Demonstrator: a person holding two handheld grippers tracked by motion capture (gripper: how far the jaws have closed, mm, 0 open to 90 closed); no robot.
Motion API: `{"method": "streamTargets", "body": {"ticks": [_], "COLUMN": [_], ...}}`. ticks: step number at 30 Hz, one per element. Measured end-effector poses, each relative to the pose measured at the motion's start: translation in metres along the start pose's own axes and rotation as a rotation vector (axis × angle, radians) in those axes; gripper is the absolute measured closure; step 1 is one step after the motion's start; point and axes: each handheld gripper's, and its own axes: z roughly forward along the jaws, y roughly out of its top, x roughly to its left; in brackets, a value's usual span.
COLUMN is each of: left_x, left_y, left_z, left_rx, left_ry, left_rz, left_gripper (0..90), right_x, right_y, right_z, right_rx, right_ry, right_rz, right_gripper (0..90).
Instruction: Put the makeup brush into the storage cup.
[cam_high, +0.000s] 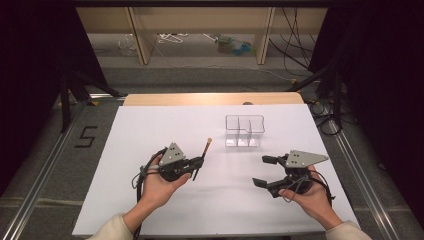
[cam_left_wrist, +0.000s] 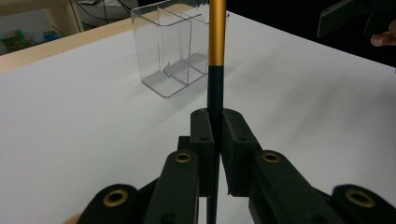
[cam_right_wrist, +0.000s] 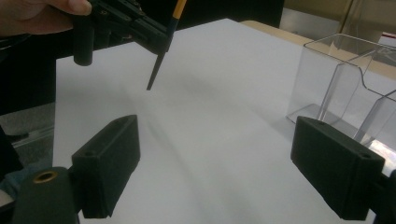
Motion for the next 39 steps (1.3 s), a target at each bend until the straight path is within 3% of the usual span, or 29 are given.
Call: {"method": "streamTargets", "body": {"ticks": [3,17,20,22,29,32,35,36,39], "left_x": [0.000,-0.007,-0.008,-0.008,-0.010,-0.011,-0.012,-0.012,-0.013], "left_y": [0.000,0.002,0.002,0.002,0.001,0.001,0.001,0.001,0.001], "left_z": [0.000,0.000,0.001,0.001,0.003,0.004,0.005,0.006,0.007], "left_rx": [-0.019,-0.074,-0.088,-0.100,-0.120,-0.128,-0.137,-0.138,-0.144], "left_ry": [0.001,-0.028,-0.027,-0.038,-0.043,-0.052,-0.057,-0.058,-0.063], "left_rz": [0.001,0.022,0.025,0.023,0.032,0.023,0.029,0.028,0.024], "left_gripper": [83.3,83.4,83.3,83.4,83.3,83.3,83.3,83.3,83.3], "right_x": [0.001,0.002,0.002,0.001,0.002,0.003,0.003,0.002,0.002], "right_y": [0.001,0.003,0.004,0.004,0.007,0.009,0.010,0.011,0.013], "right_z": [-0.002,0.002,0.002,0.005,0.007,0.006,0.008,0.011,0.011], "right_rx": [0.027,-0.005,-0.020,-0.057,-0.068,-0.059,-0.076,-0.106,-0.098], "right_ry": [-0.013,0.000,-0.001,0.009,0.020,0.023,0.023,0.030,0.036], "right_rz": [0.005,0.024,0.036,0.029,0.032,0.056,0.064,0.054,0.060], "right_gripper": [16.6,16.3,16.2,16.2,16.2,16.2,16.2,16.2,16.2]}}
